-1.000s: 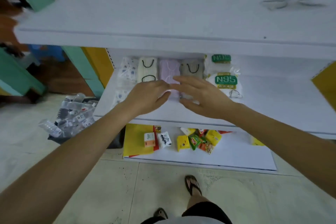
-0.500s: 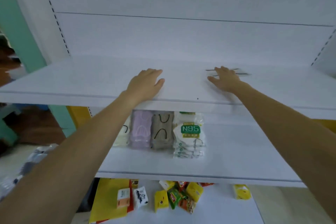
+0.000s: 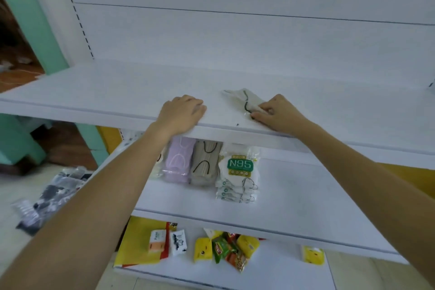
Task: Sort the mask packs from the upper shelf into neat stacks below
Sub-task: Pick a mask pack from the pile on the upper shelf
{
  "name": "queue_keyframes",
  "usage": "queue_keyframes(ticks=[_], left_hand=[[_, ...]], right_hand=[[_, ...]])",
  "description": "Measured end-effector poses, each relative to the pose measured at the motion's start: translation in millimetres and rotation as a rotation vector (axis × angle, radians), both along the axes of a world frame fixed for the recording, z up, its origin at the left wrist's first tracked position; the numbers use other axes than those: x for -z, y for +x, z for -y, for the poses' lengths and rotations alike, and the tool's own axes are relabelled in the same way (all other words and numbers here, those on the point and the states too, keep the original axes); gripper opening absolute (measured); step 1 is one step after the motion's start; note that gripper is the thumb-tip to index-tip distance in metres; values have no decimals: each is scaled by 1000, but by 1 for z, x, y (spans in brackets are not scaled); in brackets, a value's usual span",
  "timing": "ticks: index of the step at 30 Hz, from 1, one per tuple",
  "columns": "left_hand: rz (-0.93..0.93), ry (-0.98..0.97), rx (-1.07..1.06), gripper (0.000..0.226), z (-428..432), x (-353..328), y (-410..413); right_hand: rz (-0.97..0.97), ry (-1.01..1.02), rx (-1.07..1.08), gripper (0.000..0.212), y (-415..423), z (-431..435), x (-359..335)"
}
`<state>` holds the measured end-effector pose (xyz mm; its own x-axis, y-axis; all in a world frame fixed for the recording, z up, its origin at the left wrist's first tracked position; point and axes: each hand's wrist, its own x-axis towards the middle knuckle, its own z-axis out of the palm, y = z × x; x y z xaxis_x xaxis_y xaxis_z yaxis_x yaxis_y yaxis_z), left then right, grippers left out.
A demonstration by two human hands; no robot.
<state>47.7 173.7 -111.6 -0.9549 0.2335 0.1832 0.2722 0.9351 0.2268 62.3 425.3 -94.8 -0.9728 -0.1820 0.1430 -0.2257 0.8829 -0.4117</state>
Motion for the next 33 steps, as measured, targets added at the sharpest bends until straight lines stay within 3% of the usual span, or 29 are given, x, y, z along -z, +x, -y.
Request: queue_keyframes(ticks=[3, 6, 10, 13, 16, 20, 24, 27, 33], left_hand=[[-42, 119, -20, 49, -3, 0, 10], [40, 584, -14, 55, -2, -4, 29], [-44, 941, -17, 6, 31, -3, 52], [8, 1109, -41, 57, 80, 10, 76], [10, 1035, -16, 73, 120, 40, 107], [97, 872, -117, 56, 149, 104, 128], [458, 696, -142, 52, 154, 158, 129], [541, 645, -130, 55, 141, 180, 116], [431, 588, -132, 49, 93, 189, 47]], right_hand=[[-15, -29, -44, 32, 15, 27, 4], [-67, -50, -86, 43, 38, 67, 15], [-220, -230, -148, 50, 74, 124, 33], [-132, -504, -166, 44, 91, 165, 54], [94, -713, -175, 39, 105, 203, 88], [255, -677, -50, 38, 125, 245, 146], [369, -681, 177, 42, 132, 257, 196], [390, -688, 276, 41, 119, 246, 214], [265, -596, 355, 35, 52, 199, 223]])
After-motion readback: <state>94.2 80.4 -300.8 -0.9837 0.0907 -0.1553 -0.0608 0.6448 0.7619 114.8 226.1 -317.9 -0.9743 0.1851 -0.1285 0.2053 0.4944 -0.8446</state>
